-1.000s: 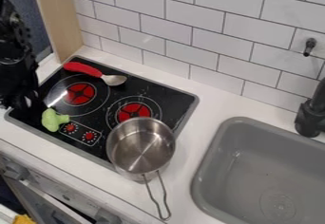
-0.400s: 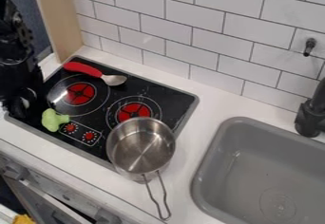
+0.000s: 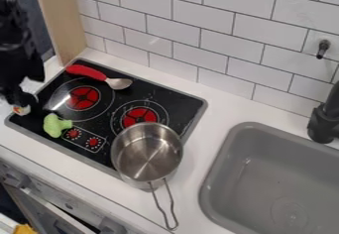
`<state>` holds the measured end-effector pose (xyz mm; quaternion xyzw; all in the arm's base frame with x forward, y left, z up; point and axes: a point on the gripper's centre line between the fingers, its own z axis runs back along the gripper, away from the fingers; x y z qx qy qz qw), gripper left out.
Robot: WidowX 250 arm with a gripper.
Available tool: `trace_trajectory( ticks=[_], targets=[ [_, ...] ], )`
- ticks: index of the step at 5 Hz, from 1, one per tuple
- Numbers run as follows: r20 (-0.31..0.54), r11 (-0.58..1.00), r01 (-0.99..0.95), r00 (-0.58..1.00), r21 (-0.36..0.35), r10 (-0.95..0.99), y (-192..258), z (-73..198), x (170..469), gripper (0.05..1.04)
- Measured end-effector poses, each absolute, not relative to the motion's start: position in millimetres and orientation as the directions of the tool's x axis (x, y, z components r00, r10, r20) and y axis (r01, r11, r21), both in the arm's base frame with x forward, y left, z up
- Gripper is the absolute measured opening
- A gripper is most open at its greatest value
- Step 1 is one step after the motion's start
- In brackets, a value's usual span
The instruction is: Move the black toy to the bottom left side of the stove
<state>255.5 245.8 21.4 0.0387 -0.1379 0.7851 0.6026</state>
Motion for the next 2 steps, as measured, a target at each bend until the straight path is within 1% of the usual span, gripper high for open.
trace_trajectory(
  ticks=[1,2],
  targets=[
    [0.275,-0.18,-0.95,-0.25,-0.255,0.929,237.4,61.0,265.6,1.002],
    [0.277,-0.171,-0.951,-0.242,-0.256,0.93,235.0,63.5,266.1,1.001]
  ],
)
